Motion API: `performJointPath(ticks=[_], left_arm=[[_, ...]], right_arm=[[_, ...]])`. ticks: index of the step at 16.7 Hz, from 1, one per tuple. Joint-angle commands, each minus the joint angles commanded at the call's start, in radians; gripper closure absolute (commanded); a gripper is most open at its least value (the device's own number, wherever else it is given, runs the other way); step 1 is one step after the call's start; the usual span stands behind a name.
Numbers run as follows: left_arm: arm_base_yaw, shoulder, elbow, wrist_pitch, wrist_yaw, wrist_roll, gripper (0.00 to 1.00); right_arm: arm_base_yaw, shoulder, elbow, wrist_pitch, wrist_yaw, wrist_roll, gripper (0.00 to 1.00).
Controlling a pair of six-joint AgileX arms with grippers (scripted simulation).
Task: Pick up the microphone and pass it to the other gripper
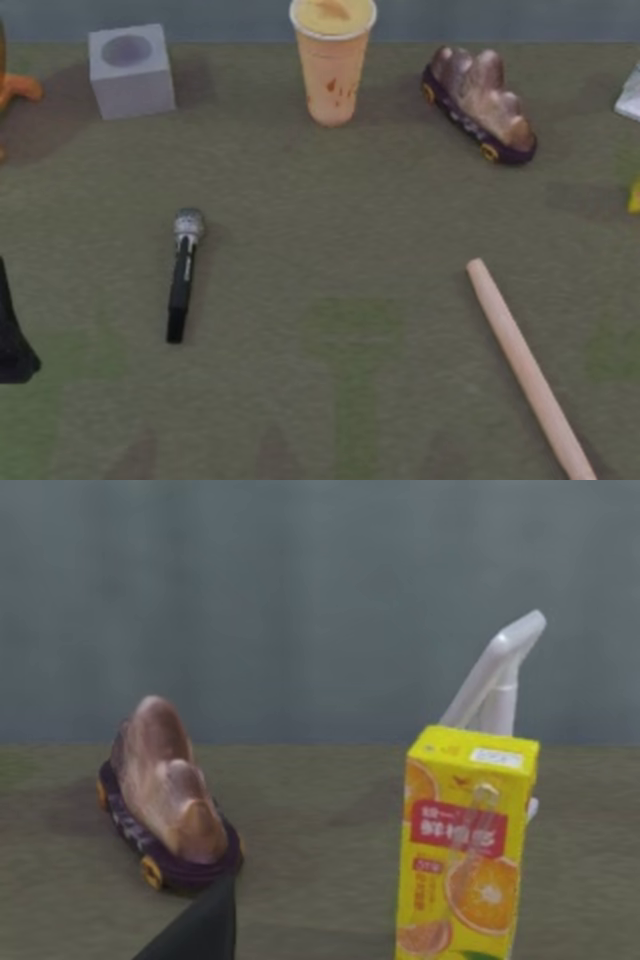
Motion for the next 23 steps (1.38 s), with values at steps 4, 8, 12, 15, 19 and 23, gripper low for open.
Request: performJointPath(ticks=[4, 8, 12, 15, 19, 23], left_arm=[[-0.011, 0.031, 0.029, -0.019, 0.003, -0.007, 0.0], [-0.058, 0.22, 0.188, -0.129, 0.009, -0.044, 0.0], [-0.12, 0.554, 0.435, -0.304, 0.005, -0.103, 0.0], [-0.17, 0.857, 0.649, -0.456, -0.003, -0.153, 0.0], [-0.237, 1.268, 0.935, -0.658, -0.013, -0.22, 0.0], [-0.297, 1.622, 1.178, -0.828, -0.018, -0.277, 0.0]], right_arm=[[0.0, 0.0, 0.0, 0.0, 0.0, 0.0, 0.0], [0.0, 0.0, 0.0, 0.0, 0.0, 0.0, 0.0], [0.0, 0.0, 0.0, 0.0, 0.0, 0.0, 0.0], [0.0, 0.0, 0.0, 0.0, 0.0, 0.0, 0.0], [0.0, 0.0, 0.0, 0.0, 0.0, 0.0, 0.0], [0.0, 0.0, 0.0, 0.0, 0.0, 0.0, 0.0]])
